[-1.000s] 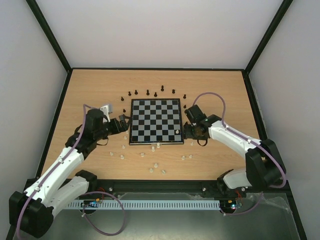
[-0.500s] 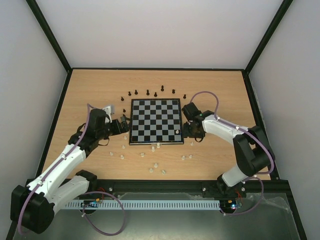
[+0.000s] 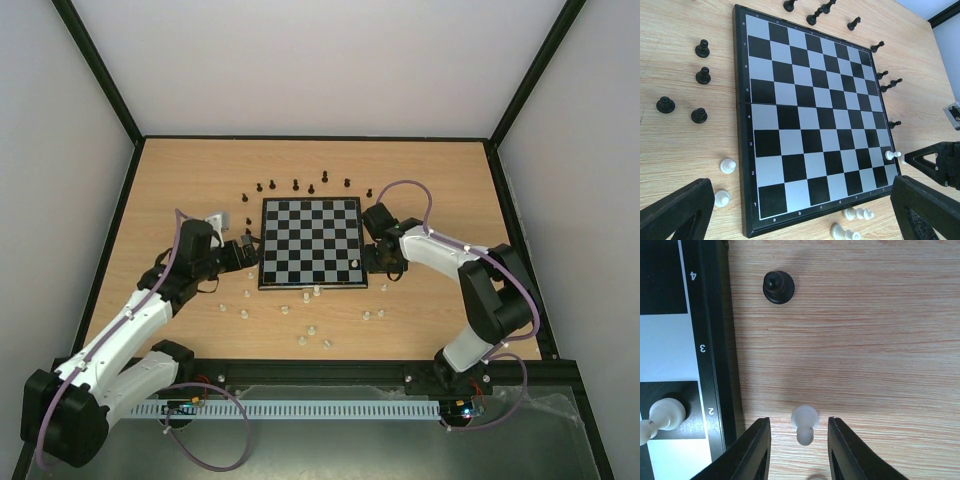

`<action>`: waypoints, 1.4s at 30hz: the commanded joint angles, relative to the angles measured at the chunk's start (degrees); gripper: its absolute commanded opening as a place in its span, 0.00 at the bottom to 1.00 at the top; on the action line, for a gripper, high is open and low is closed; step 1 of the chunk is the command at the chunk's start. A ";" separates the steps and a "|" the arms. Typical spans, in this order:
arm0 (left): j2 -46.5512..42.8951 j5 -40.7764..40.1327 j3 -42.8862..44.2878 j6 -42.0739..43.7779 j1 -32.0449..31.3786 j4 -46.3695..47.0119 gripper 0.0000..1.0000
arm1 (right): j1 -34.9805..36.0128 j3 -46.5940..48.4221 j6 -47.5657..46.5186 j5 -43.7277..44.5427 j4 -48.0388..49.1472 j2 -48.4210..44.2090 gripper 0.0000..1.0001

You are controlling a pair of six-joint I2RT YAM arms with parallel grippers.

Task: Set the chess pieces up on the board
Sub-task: Pick up the chess piece at the center of the board.

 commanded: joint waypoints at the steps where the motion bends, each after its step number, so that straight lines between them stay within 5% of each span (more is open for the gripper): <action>1: 0.54 -0.05 -1.02 0.31 -0.19 1.22 0.99 | -0.32 0.87 -0.22 1.13 -2.50 0.56 0.29; 28: 0.58 0.07 -1.85 0.21 -0.19 2.16 0.99 | -0.29 1.34 -0.37 1.15 -3.26 0.96 0.08; 42: -0.57 -0.17 -1.53 -0.08 -0.19 1.42 1.00 | 0.74 6.16 -0.25 1.83 -10.53 -7.28 0.08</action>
